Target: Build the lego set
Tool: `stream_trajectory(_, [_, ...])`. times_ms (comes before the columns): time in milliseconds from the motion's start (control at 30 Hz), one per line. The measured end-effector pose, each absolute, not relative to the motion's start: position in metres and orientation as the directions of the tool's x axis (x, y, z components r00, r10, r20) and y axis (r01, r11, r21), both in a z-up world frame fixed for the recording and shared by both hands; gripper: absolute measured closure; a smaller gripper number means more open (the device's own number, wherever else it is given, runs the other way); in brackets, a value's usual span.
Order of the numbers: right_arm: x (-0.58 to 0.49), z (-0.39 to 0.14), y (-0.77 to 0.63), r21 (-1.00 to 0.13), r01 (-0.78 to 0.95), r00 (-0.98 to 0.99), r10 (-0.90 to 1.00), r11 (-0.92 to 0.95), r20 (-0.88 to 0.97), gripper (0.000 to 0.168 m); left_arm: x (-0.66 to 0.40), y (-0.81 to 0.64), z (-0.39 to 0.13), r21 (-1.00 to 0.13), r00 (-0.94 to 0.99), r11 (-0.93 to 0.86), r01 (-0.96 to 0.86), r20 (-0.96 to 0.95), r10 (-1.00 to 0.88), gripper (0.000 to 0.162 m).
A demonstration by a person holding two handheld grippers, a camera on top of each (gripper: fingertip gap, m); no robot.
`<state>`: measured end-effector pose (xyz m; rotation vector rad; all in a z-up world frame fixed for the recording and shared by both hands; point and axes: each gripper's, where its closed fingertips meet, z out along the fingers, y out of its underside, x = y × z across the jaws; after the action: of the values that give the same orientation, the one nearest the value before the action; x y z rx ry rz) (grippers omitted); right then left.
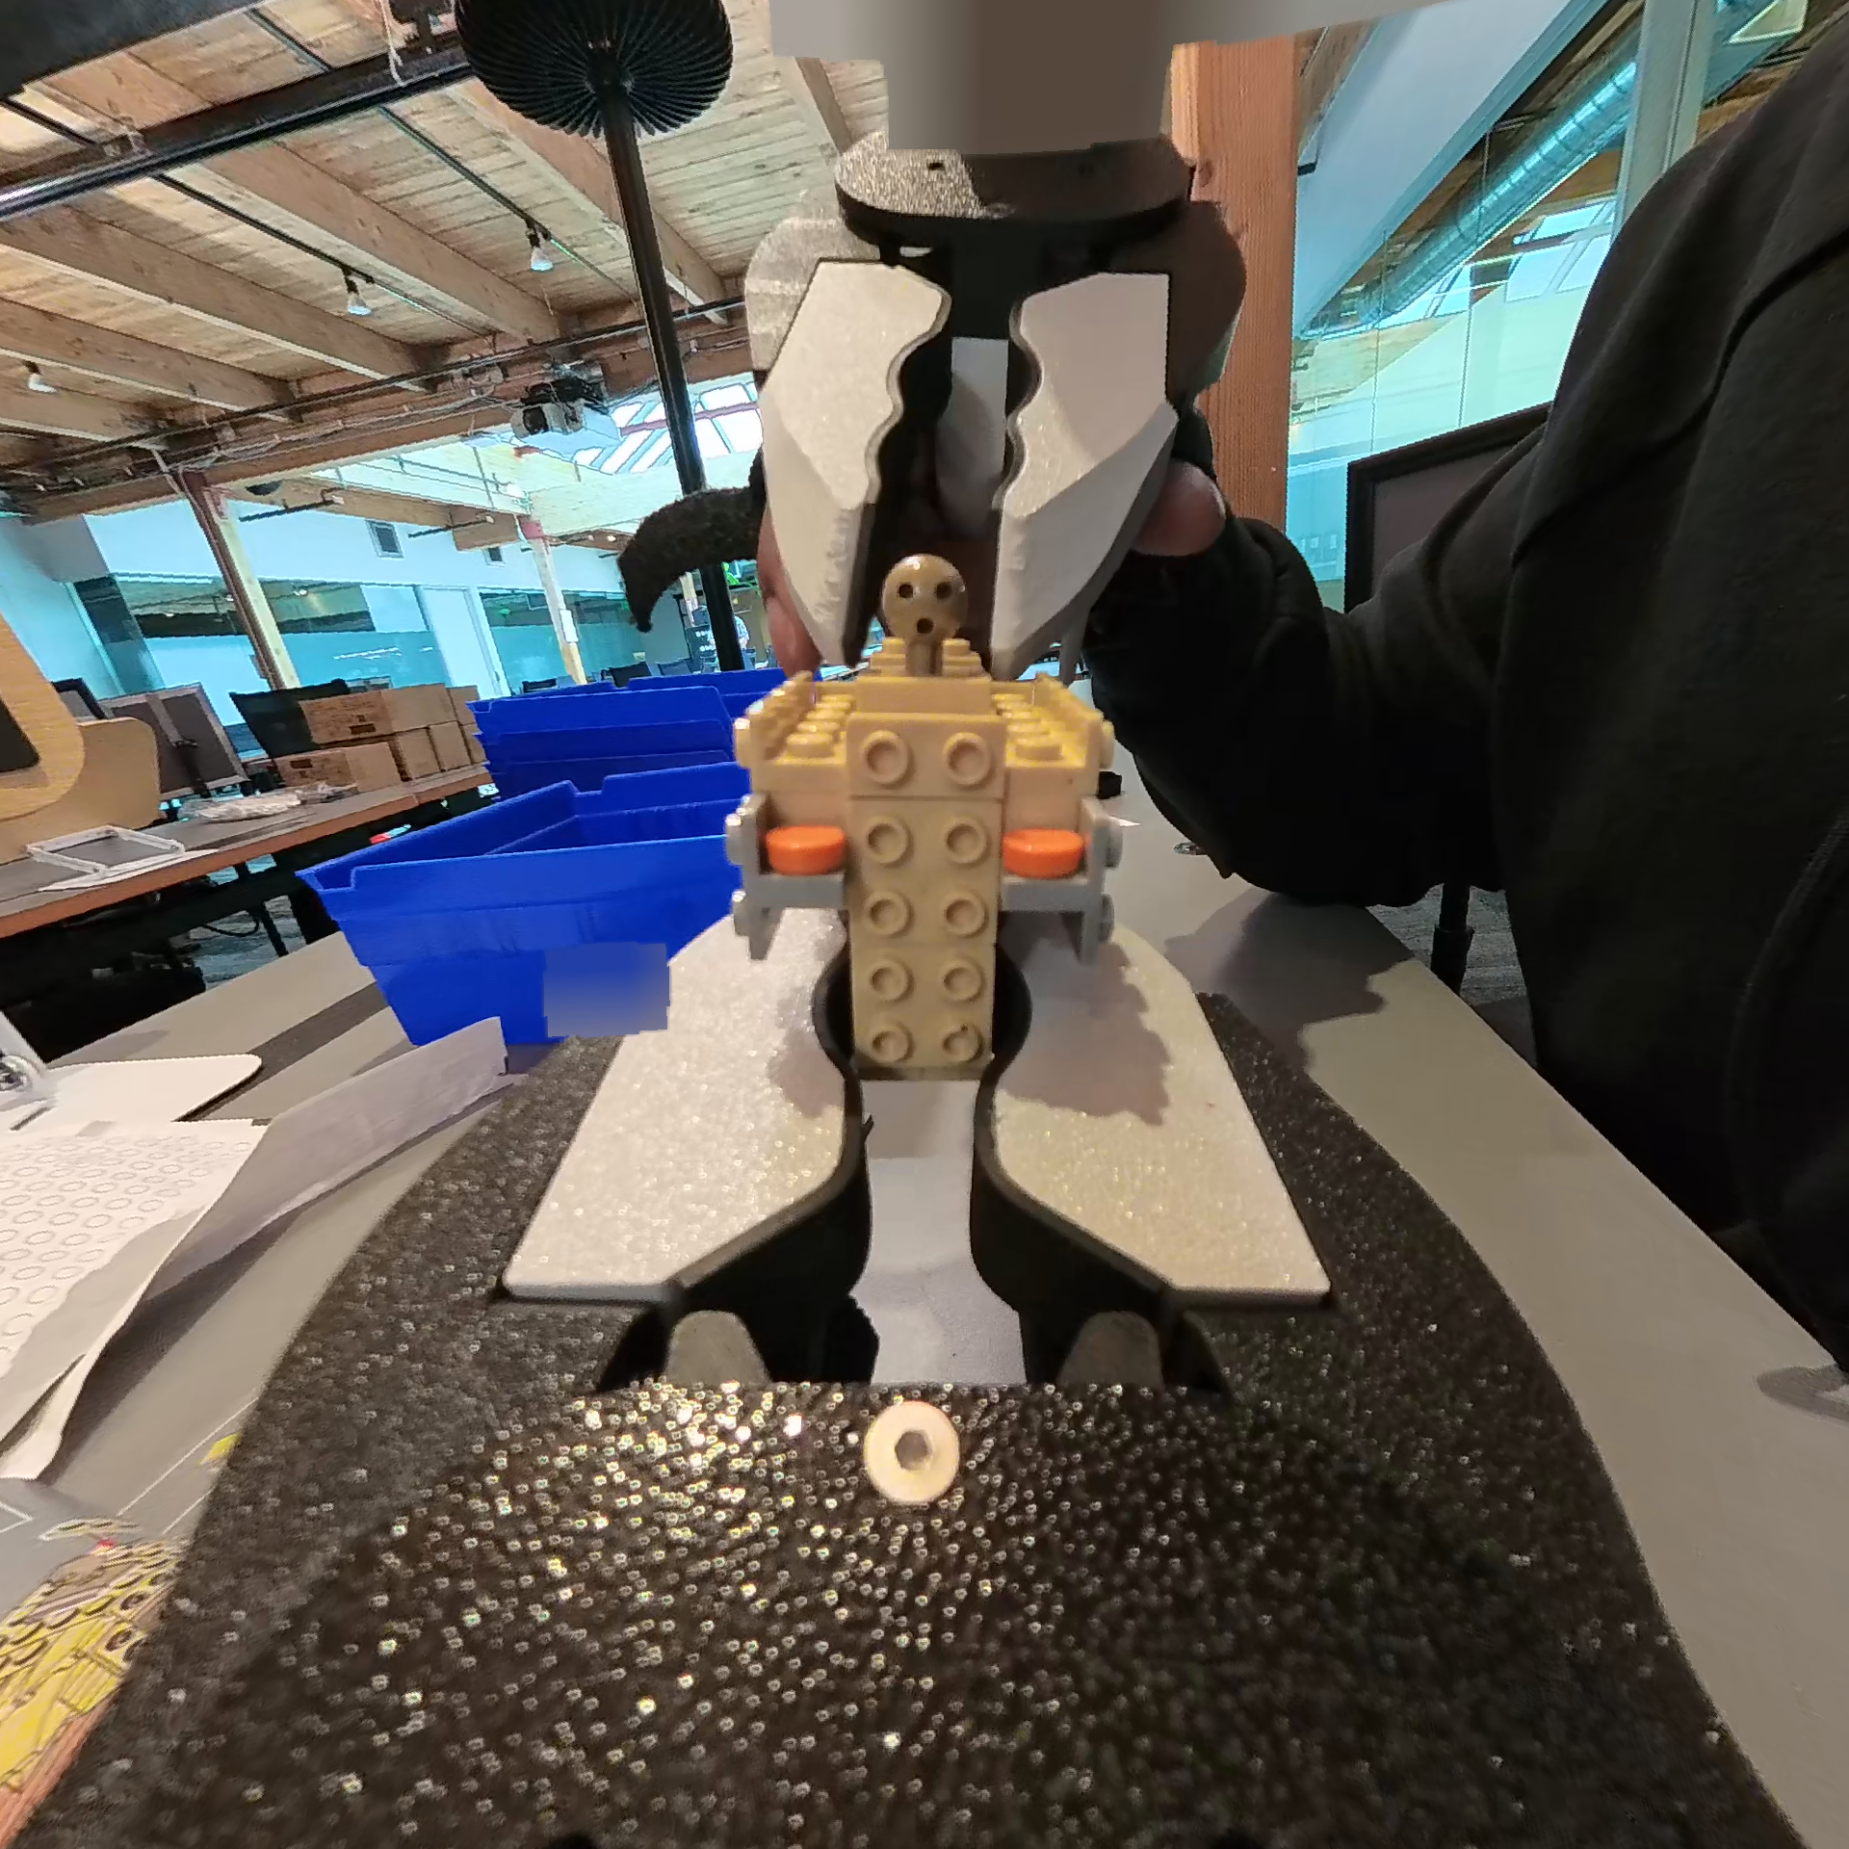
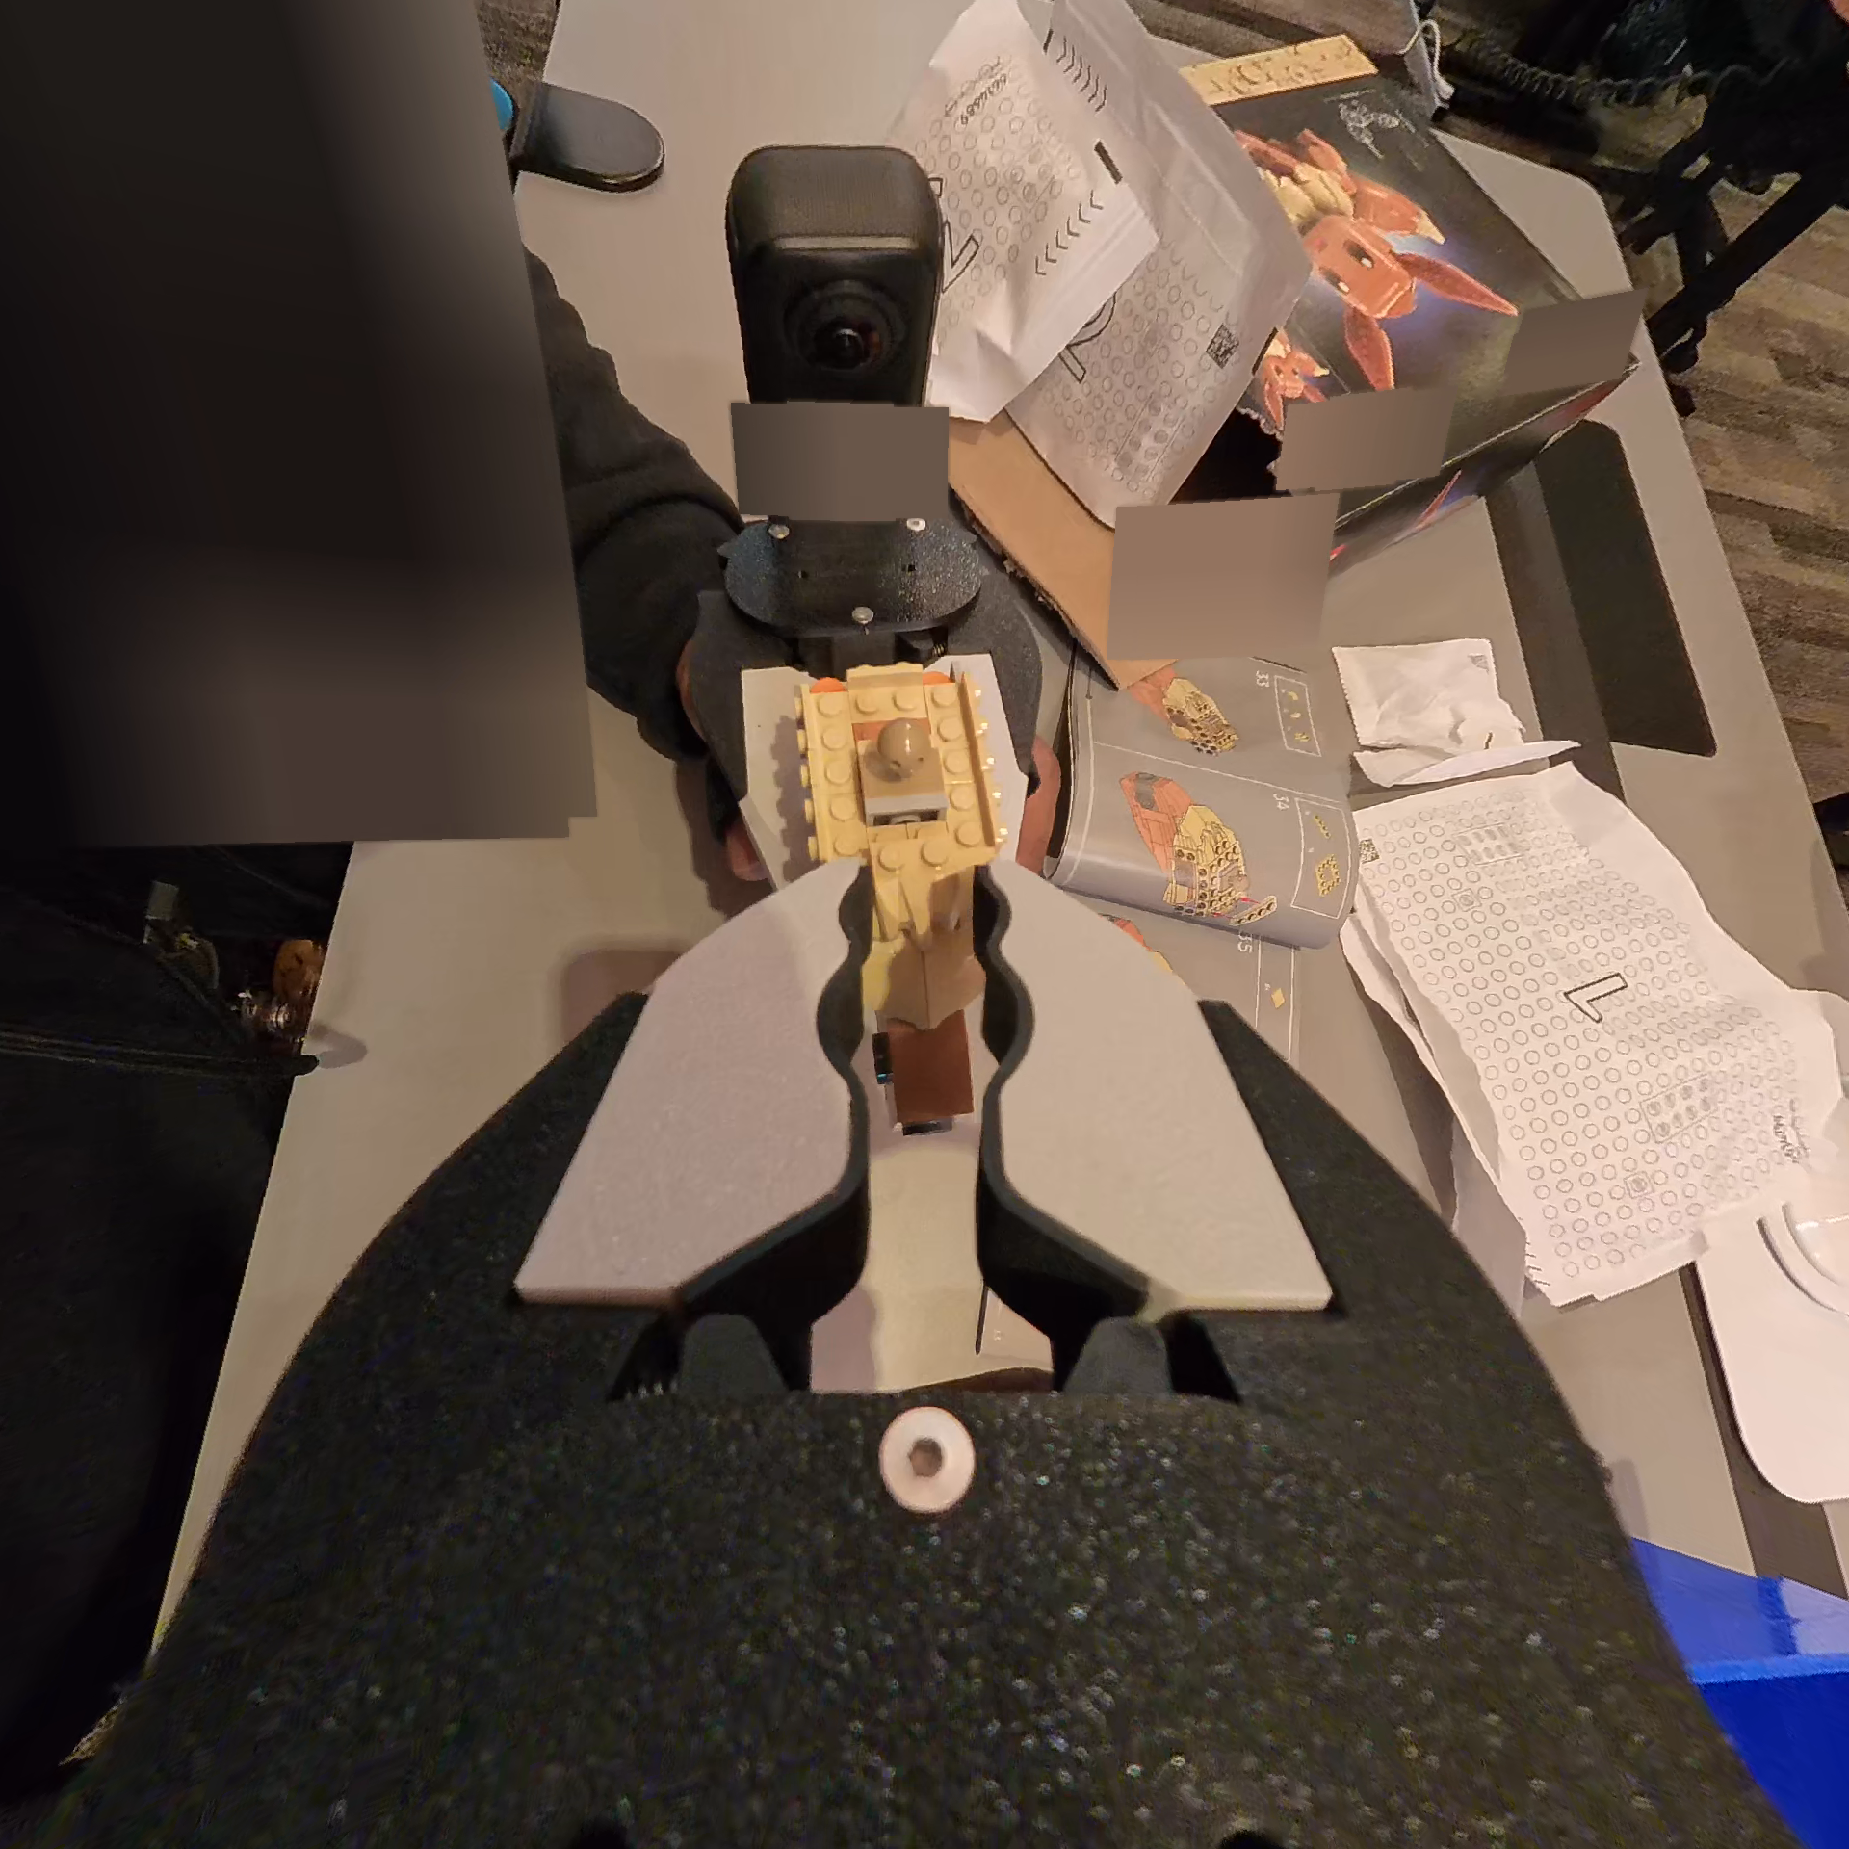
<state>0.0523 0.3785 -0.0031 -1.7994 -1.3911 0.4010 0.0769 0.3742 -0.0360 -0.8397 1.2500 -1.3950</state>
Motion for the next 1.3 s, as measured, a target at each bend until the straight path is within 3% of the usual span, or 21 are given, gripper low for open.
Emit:
stream_trajectory(400, [0.055,-0.001,0.377,-0.747,0.663,0.326,0.915,-0.042,0.238,0.145,0.076,0.378,-0.034,-0.967,-0.213,0.056,0.249,-0.111,-0.971,0.144])
stream_trajectory(733, [0.043,0.015,0.377,-0.814,0.580,0.322,0.913,0.018,0.249,0.159,0.077,0.376,-0.035,-0.969,-0.214,0.070,0.239,-0.122,-0.969,0.144])
stream_trajectory(1300, [0.043,-0.002,0.379,-0.800,0.599,0.309,0.931,-0.032,0.194,0.161,0.076,0.375,-0.036,-0.968,-0.220,0.075,0.240,-0.130,-0.967,0.144])
